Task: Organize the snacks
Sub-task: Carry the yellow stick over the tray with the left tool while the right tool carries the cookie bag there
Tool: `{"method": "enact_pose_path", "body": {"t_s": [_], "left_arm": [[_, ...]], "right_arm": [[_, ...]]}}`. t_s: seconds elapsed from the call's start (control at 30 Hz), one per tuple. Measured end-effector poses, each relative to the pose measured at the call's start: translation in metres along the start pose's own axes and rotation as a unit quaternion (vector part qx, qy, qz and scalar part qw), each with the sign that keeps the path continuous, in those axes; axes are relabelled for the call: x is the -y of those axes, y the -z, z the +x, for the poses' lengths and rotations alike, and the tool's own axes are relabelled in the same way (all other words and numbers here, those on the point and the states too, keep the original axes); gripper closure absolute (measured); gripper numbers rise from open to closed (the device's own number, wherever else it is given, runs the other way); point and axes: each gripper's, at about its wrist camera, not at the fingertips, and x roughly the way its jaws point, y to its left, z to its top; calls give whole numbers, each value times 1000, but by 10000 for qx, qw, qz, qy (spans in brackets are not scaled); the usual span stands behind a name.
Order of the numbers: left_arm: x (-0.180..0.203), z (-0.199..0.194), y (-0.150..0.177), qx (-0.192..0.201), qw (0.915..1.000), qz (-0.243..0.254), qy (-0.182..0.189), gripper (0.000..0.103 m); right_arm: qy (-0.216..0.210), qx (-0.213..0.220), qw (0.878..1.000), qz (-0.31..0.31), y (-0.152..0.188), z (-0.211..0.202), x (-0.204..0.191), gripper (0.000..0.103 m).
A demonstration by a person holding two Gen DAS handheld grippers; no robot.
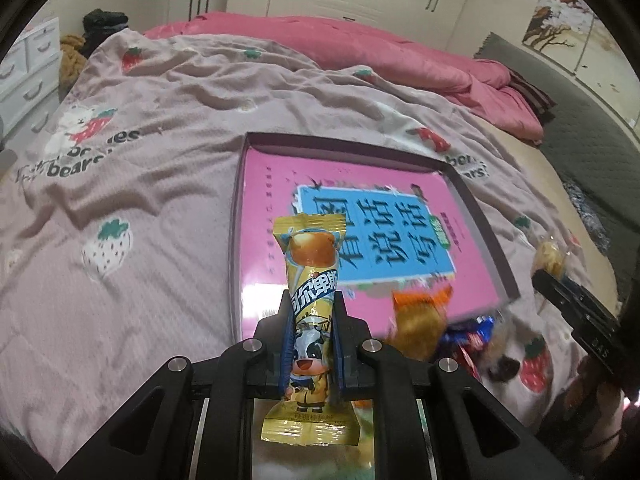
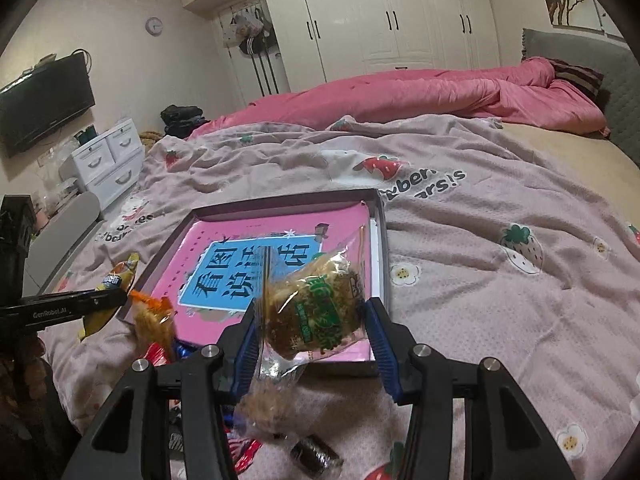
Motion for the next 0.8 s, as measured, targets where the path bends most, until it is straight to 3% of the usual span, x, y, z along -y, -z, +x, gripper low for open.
{"method": "enact_pose_path", "body": {"t_s": [0.3,0.8], "left_arm": [[0,27,-16,-22,9999,50,-142,87],[17,57,-16,-170,9988,382,-242,87]], "right_arm": [[41,-249,9995,168,-2,26,11,53],[-18,-564,9984,-9,4,51,1,53]]}}
